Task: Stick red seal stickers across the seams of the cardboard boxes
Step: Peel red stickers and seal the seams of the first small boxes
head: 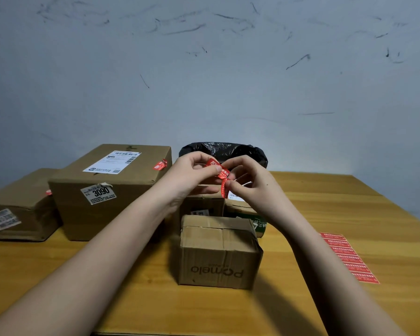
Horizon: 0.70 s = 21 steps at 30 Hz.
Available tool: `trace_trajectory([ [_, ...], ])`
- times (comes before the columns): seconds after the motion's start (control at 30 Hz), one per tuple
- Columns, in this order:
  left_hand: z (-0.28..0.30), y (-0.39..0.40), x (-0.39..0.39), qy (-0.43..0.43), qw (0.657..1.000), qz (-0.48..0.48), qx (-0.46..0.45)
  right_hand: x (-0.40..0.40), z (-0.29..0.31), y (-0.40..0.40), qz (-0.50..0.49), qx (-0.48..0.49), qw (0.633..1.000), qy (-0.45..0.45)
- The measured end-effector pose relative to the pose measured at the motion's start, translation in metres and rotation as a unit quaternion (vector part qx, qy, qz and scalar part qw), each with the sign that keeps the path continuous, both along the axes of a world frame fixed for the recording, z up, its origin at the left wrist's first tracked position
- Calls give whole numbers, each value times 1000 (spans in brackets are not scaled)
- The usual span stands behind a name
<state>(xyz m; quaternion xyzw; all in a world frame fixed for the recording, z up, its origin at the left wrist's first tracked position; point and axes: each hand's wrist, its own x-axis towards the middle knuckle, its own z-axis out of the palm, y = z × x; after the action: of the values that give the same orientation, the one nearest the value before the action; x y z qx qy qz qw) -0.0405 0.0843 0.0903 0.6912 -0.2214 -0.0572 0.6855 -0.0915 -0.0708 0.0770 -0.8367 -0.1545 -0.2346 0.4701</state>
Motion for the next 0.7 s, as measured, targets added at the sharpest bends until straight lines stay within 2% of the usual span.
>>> trace_trajectory([
  [0.2, 5, -1, 4, 53, 998, -17, -27, 3, 1, 1, -52, -88, 994, -50],
  [0.37, 6, -2, 7, 72, 997, -20, -32, 7, -4, 1, -60, -82, 993, -53],
  [0.47, 4, -2, 8, 72, 997, -12, -34, 9, -8, 2, -62, -53, 996, -43],
  [0.6, 2, -2, 7, 97, 993, -18, -66, 12, -6, -1, -41, 59, 997, 13],
  [0.7, 2, 0, 9, 109, 990, -13, -88, 14, -6, -6, -42, 71, 994, 72],
])
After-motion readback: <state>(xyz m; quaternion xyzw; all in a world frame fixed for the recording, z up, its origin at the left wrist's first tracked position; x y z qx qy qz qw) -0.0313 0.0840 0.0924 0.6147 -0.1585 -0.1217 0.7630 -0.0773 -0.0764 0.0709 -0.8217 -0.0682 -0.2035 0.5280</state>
